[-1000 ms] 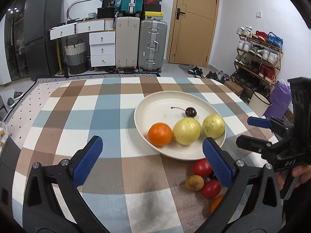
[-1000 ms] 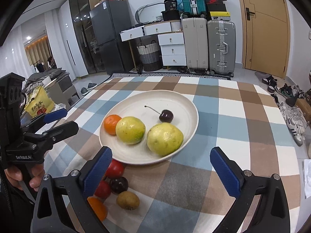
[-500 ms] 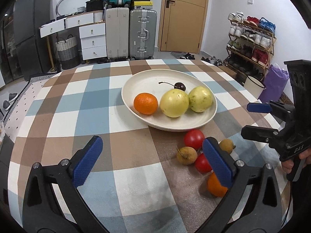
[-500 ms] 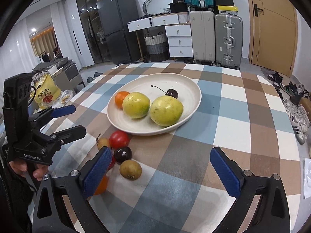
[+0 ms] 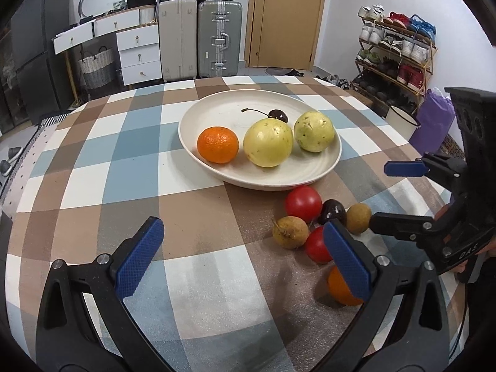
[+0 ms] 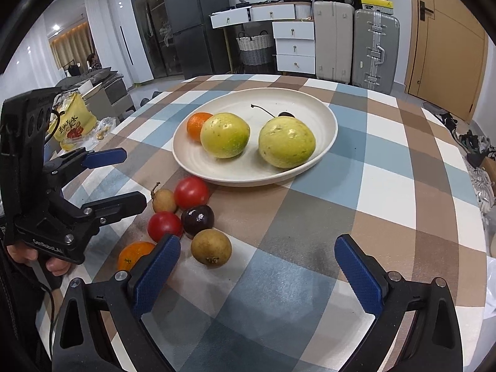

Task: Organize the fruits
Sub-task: 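Grasp the small brown pear with the right tool, then lift the brown pear with the right tool while the left tool grasps another orange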

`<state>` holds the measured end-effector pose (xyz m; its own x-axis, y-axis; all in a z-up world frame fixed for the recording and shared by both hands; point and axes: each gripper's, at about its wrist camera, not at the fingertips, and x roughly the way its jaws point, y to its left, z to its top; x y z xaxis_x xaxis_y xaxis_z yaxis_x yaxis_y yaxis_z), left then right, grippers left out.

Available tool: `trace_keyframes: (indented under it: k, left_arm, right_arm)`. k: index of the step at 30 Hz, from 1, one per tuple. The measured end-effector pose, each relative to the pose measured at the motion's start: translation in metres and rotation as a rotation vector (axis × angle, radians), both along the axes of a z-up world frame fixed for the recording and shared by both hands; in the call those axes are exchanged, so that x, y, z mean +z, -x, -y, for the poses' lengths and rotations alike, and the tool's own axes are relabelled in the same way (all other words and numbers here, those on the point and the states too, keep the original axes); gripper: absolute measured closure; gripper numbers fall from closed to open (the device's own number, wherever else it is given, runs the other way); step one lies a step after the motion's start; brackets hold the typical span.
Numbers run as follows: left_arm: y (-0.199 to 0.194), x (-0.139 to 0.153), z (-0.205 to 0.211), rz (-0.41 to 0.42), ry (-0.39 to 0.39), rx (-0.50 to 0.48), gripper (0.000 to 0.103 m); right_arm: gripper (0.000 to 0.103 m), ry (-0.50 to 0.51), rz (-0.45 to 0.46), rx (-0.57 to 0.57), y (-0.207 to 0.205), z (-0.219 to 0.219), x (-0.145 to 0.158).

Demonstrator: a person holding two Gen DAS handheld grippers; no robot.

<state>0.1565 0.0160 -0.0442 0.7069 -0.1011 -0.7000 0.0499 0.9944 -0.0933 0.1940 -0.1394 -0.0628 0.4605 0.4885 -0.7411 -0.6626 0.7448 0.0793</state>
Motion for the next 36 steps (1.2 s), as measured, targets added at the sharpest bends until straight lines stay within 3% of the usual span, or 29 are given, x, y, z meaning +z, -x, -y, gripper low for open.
trace_keyframes:
  k: [2, 6, 16, 18, 23, 26, 36]
  left_arm:
    - [0.0, 0.0, 0.0, -0.007, 0.009, -0.001, 0.001]
    - [0.001, 0.0, 0.003, -0.007, 0.004, -0.009, 0.001]
    - [0.002, 0.001, 0.006, -0.003, -0.003, -0.014, 0.0]
    - [0.003, 0.002, 0.006, -0.002, -0.003, -0.013, 0.0]
    - [0.003, 0.003, 0.006, 0.0, 0.024, -0.024, 0.001]
    - [0.003, 0.003, 0.007, -0.002, 0.032, -0.025, 0.001]
    - [0.024, 0.007, 0.01, 0.0, 0.05, 0.007, 0.001]
  right_arm:
    - [0.003, 0.004, -0.01, 0.008, 0.0, -0.001, -0.002]
    - [0.019, 0.019, -0.019, 0.029, 0.001, -0.005, -0.005]
    - [0.035, 0.045, -0.029, 0.108, 0.011, -0.017, -0.011]
    - [0.046, 0.044, -0.026, 0.117, 0.013, -0.018, -0.011]
    - [0.059, 0.026, -0.041, 0.143, 0.015, -0.019, -0.011]
    - [0.073, 0.019, -0.048, 0.153, 0.016, -0.02, -0.011]
    - [0.073, -0.04, -0.011, 0.161, 0.021, -0.013, 0.005]
